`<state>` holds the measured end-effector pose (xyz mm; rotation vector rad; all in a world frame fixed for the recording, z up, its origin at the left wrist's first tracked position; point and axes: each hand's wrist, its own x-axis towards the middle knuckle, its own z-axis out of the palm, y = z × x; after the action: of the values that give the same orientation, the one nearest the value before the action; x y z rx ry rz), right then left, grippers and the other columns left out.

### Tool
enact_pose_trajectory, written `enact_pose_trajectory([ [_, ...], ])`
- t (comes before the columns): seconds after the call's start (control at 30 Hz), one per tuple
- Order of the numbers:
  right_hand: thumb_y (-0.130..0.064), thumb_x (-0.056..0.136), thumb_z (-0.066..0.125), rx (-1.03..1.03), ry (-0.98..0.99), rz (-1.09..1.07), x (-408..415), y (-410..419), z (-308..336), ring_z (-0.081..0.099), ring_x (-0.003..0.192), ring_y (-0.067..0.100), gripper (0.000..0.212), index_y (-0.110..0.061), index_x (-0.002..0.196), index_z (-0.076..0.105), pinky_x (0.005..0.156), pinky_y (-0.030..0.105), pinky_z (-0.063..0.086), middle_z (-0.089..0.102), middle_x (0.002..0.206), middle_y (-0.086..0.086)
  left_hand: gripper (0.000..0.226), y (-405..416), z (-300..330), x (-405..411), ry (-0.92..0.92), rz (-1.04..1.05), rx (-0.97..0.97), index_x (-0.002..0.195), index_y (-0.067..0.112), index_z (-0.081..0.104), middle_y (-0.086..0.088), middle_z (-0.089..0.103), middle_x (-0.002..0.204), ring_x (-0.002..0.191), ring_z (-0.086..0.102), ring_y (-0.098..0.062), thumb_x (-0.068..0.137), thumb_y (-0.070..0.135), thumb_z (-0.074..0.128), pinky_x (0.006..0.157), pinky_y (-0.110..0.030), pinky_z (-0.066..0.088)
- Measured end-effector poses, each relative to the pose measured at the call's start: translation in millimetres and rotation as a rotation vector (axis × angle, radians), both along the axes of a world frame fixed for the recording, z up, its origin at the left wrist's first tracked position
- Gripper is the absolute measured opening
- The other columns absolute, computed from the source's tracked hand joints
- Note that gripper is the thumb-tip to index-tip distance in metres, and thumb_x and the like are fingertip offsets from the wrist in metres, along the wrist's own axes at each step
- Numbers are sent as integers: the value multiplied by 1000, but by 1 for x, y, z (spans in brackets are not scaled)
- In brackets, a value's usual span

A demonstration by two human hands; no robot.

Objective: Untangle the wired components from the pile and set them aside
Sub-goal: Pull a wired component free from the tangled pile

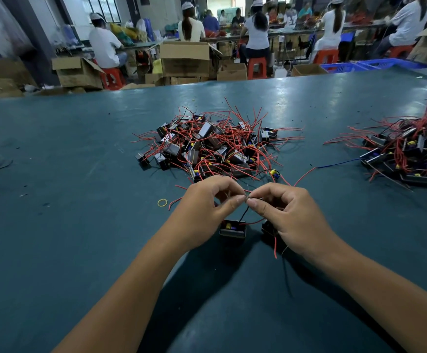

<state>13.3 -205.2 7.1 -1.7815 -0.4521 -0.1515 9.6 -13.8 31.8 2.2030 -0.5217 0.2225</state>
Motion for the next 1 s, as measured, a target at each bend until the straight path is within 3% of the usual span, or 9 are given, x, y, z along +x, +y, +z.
enact_pose_trajectory([
  [0.1, -20, 88, 74, -17, -15, -7, 0, -1, -1, 48, 62, 11, 6, -20, 83, 72, 60, 27, 39, 63, 71, 14, 7, -3, 1, -2, -107, 58, 88, 101, 20, 70, 6, 60, 96, 85, 58, -8, 95, 22, 67, 74, -16, 44],
  [0.23, -20, 88, 74, -52, -50, -21, 0, -1, -3, 59, 66, 13, 4, -22, 85, 73, 65, 26, 47, 68, 74, -1, 6, -8, 5, -7, -185, 148, 11, 91, 18, 71, 6, 57, 88, 77, 54, -11, 93, 16, 66, 68, -16, 41],
  [0.37, -18, 88, 74, -68, -93, -21, -1, 1, -3, 65, 75, 15, 6, -24, 87, 74, 70, 29, 52, 71, 80, -6, 11, -12, 6, -9, -56, 84, -70, 91, 18, 75, 3, 63, 83, 73, 57, -12, 92, 15, 65, 66, -25, 45],
  [0.53, -19, 87, 75, -91, -102, -34, -1, 0, -1, 62, 70, 14, 5, -23, 84, 74, 66, 29, 49, 68, 74, -8, 17, -8, 8, -8, 80, -1, -194, 93, 21, 73, 12, 59, 74, 63, 51, -7, 91, 6, 65, 59, -21, 42],
  [0.67, -20, 87, 75, -69, -89, -20, -2, 0, 0, 65, 73, 20, 2, -22, 87, 75, 68, 33, 51, 71, 78, -3, 22, -11, 11, -9, 201, -4, -324, 81, 18, 70, -3, 68, 78, 71, 66, -15, 82, 8, 51, 63, -32, 48],
  [0.73, -19, 86, 76, -80, -122, -22, -3, 0, 0, 64, 73, 15, 4, -23, 87, 75, 68, 30, 50, 70, 79, -4, 22, -12, 11, -9, 262, -13, -415, 75, 13, 69, -12, 68, 79, 70, 65, -17, 81, 10, 48, 60, -32, 47],
  [0.87, -17, 85, 76, -196, -302, -71, -6, 2, 2, 61, 74, 9, 2, -17, 87, 75, 68, 17, 44, 66, 77, -5, 28, -15, 9, -10, 361, 23, -607, 68, 10, 67, -10, 61, 65, 55, 58, -18, 94, 18, 64, 47, -24, 43],
  [1.0, -14, 85, 75, -244, -381, -96, -8, 2, 2, 60, 74, 10, 4, -16, 89, 75, 68, 26, 46, 65, 77, -3, 25, -15, 8, -11, 465, 114, -598, 70, 12, 58, -1, 54, 54, 43, 49, -15, 88, 19, 74, 42, -22, 37],
])
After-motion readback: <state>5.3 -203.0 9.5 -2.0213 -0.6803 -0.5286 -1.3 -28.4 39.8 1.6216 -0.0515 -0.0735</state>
